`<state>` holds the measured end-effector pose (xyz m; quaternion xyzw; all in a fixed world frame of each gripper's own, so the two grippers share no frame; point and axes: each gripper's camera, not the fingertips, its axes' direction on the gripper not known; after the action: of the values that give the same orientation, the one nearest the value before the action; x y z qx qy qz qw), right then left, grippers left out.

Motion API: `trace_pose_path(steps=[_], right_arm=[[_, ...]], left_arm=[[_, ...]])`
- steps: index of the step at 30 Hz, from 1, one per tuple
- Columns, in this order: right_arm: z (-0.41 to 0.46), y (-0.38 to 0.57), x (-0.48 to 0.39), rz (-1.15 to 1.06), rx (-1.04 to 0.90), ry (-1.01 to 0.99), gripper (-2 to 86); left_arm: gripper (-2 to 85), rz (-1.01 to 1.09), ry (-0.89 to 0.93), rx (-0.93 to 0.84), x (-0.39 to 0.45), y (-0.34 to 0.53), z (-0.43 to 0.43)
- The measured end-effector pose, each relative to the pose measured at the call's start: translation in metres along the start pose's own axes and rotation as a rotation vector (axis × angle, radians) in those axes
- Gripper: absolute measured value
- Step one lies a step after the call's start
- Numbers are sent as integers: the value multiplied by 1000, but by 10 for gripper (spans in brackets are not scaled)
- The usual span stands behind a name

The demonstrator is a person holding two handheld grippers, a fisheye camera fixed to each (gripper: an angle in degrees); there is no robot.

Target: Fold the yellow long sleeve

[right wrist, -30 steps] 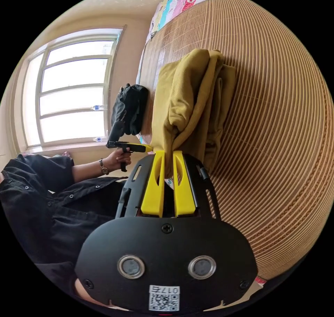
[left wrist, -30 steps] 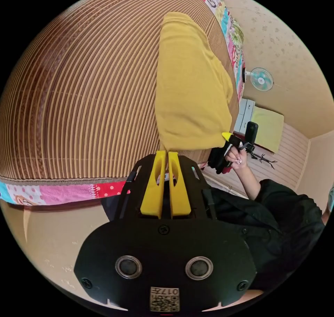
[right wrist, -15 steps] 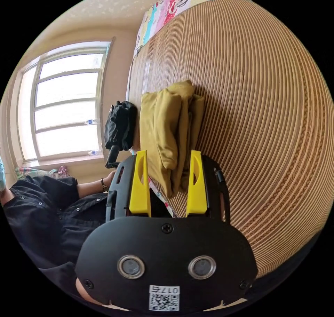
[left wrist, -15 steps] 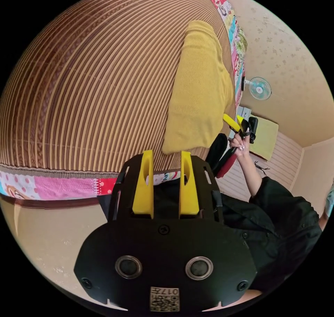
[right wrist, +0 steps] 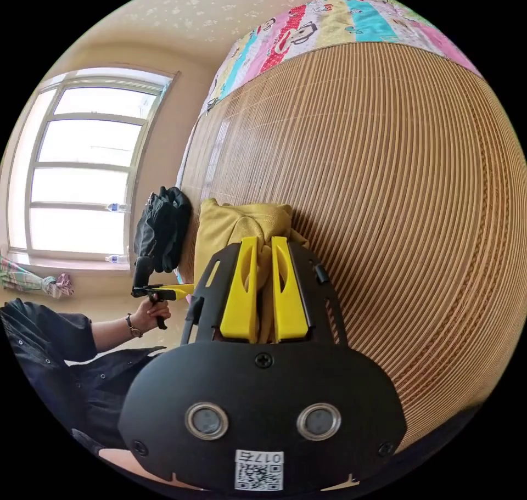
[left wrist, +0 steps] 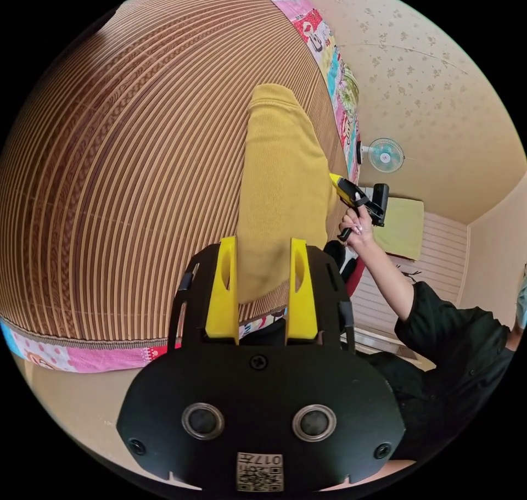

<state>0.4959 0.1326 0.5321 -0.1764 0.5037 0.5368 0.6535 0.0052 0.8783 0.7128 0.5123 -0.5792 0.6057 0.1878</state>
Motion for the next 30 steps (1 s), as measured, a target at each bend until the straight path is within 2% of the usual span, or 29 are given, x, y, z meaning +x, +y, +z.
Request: trace_pose_path(steps=[6, 11, 15, 18, 21, 24, 27, 30], right_arm=[[-32, 18, 34, 127, 112, -192, 159], [-28, 48, 39, 94, -26, -242, 184], [-17, 87, 47, 124, -124, -291, 189], [-14, 115, 60, 207, -116, -361, 200], [-13, 137, 73, 294, -65, -463, 221], [-1, 149, 75, 338, -104, -524, 239], [14, 153, 64, 333, -124, -589, 250], [28, 149, 58, 355, -44, -729, 262]], left_arm=[[162, 38, 1, -107, -16, -5, -1], [161, 67, 9, -228, -27, 4, 11], [135, 61, 32, -257, -35, 8, 16], [115, 12, 55, -239, -45, 10, 11], [84, -13, 152, -232, -53, 12, 3], [69, -11, 198, -225, -51, 12, -7], [66, -22, 353, -235, -49, 12, -11], [65, -42, 459, -250, -47, 13, -8]])
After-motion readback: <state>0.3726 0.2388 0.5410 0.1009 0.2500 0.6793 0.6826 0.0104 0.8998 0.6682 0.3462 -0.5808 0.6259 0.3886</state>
